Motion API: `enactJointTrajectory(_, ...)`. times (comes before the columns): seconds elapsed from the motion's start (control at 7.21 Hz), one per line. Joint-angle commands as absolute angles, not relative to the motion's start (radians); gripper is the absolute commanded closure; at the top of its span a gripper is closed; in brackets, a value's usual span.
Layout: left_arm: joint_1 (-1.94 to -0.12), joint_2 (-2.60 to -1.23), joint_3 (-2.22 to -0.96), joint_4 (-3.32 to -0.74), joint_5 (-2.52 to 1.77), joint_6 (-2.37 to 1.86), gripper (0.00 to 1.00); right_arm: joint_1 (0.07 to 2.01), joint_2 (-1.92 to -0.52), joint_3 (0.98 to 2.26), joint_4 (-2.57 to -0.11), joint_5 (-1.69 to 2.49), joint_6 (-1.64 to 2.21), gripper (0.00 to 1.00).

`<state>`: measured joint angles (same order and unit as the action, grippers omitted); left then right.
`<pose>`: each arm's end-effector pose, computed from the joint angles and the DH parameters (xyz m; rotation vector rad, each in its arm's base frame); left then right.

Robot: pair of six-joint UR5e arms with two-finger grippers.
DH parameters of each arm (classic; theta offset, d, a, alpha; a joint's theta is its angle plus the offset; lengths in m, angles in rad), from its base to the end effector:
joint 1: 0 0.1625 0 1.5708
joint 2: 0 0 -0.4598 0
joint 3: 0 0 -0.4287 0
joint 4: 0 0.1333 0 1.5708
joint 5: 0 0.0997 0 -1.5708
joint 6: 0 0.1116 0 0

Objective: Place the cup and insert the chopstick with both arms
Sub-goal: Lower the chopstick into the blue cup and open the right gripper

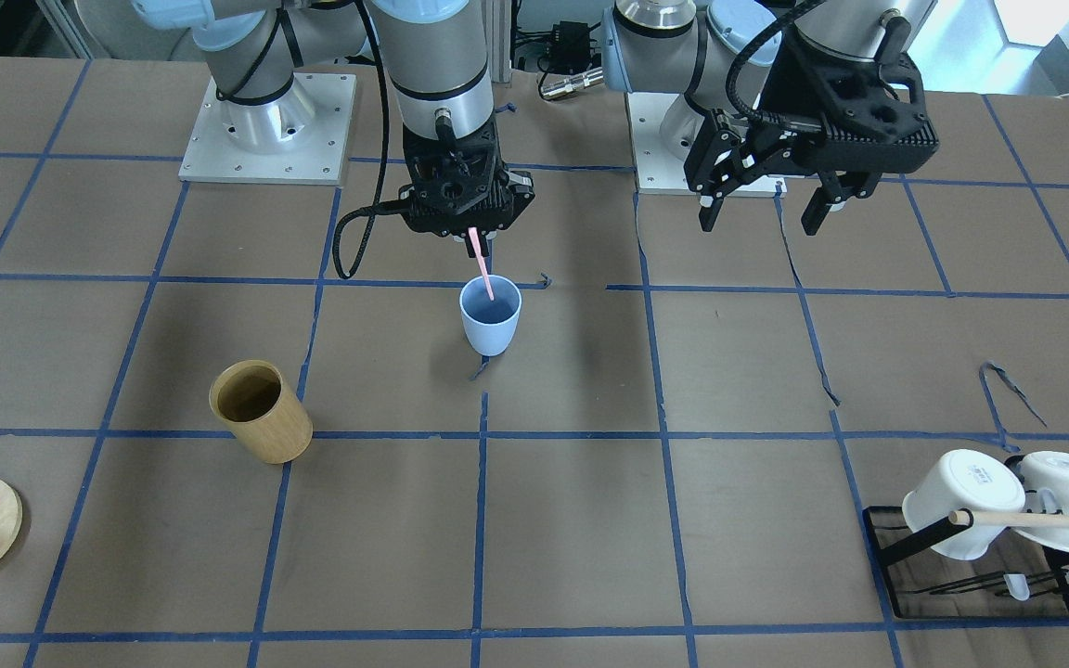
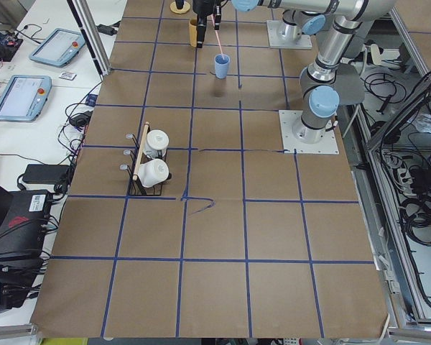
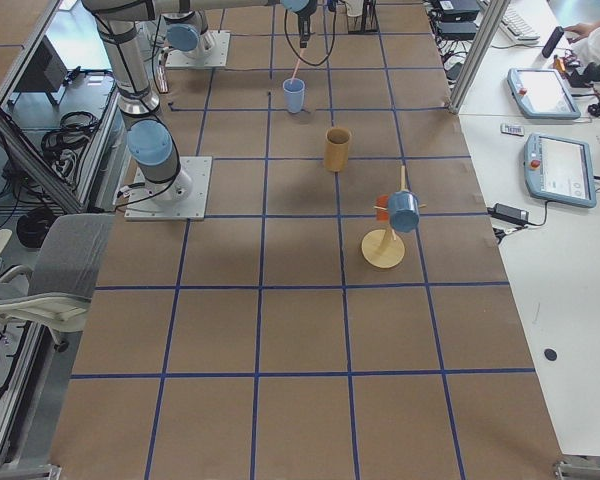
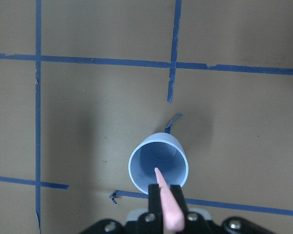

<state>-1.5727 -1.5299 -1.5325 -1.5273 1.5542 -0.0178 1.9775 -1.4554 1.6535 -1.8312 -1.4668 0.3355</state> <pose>-0.1361 -0.5209 0.5573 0.0232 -3.1179 0.1912 0.3624 -0.4751 0.4303 -0.1125 3.0199 -0.0307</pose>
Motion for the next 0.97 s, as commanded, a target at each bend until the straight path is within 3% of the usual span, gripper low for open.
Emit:
enactJointTrajectory(0.0,-1.572,-1.529,-1.534,-1.528,1.557,-0.018,0.00,1.979,-1.450,1.703,-1.888,-1.467,0.360,1.00)
enactJointTrajectory(0.42,-1.574,-1.526,-1.534,-1.528,1.562,-0.018,0.00,1.979,-1.445,1.750,-1.893,-1.460,0.361,1.00)
enactJointTrajectory(0.55,-1.572,-1.528,-1.534,-1.528,1.559,-0.020,0.00,1.979,-1.447,1.750,-1.897,-1.462,0.360,0.94)
enactJointTrajectory(0.69,-1.572,-1.526,-1.534,-1.528,1.559,-0.018,0.00,1.979,-1.445,1.749,-1.899,-1.465,0.364,0.70)
enactJointTrajectory(0.83,-1.571,-1.526,-1.532,-1.528,1.555,-0.020,0.00,1.977,-1.445,1.741,-1.916,-1.466,0.365,0.35)
